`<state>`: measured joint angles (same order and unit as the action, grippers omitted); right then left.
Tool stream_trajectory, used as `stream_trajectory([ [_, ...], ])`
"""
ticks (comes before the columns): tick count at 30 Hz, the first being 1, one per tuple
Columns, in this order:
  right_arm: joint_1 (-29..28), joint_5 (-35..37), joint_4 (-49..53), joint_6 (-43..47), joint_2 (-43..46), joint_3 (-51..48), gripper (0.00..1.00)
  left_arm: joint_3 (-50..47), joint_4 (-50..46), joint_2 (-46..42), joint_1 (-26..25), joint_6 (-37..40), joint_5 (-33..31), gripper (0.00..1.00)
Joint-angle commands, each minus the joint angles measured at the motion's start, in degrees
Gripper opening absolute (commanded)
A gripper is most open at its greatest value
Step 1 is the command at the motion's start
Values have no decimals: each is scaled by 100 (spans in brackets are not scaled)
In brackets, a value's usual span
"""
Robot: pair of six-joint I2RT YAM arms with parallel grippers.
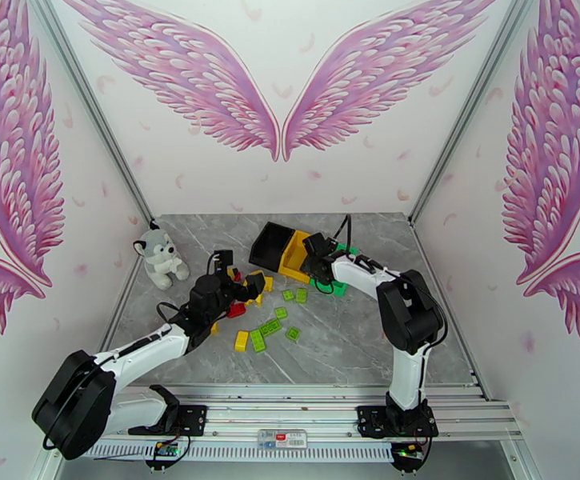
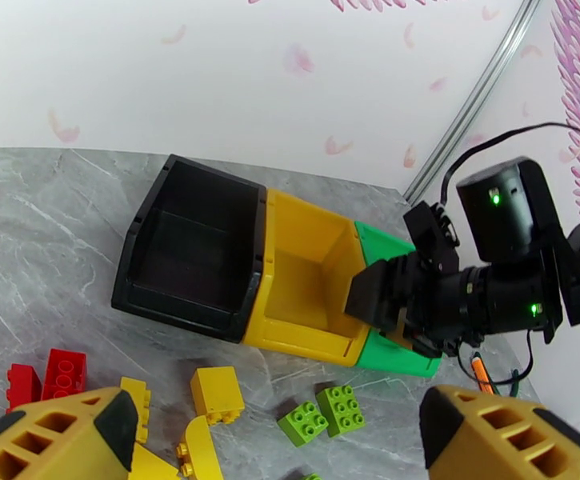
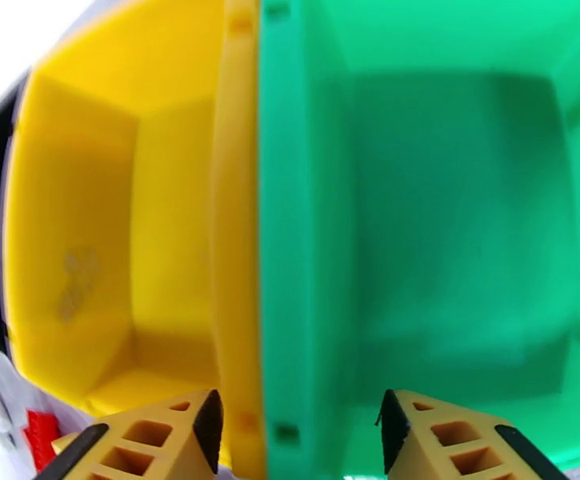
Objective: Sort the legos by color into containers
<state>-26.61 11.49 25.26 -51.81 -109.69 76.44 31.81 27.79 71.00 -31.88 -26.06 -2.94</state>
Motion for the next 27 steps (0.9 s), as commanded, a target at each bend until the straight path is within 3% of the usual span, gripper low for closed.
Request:
stream_trajectory([
  [1,-186,631,-262,127,830,-404,62,-209,129,-360,14,22,-536,99],
  [6,-767,1506,-833,987,1880,-1278,70,-516,122,-827,22,60,-1133,99],
  [11,-1304,1096,-557,1643,2056,-1445,69,-328,-881,-1169,81,-56,-1379,99],
  [14,-1688,1044,-252,1730,2066,-1552,69,-380,-1016,-1268,103,-124,-1368,99],
  [19,-2145,907,-230,1462,2258,-2214,73,-345,-1128,-1104,118,-136,-1044,99],
  [22,-2313,487,-608,1451,2411,-2786,85,-279,-1104,-796,118,-202,-764,99],
  [27,-2812,571,-925,1243,2734,-3633,86,-238,-837,-393,127,-416,-420,99],
])
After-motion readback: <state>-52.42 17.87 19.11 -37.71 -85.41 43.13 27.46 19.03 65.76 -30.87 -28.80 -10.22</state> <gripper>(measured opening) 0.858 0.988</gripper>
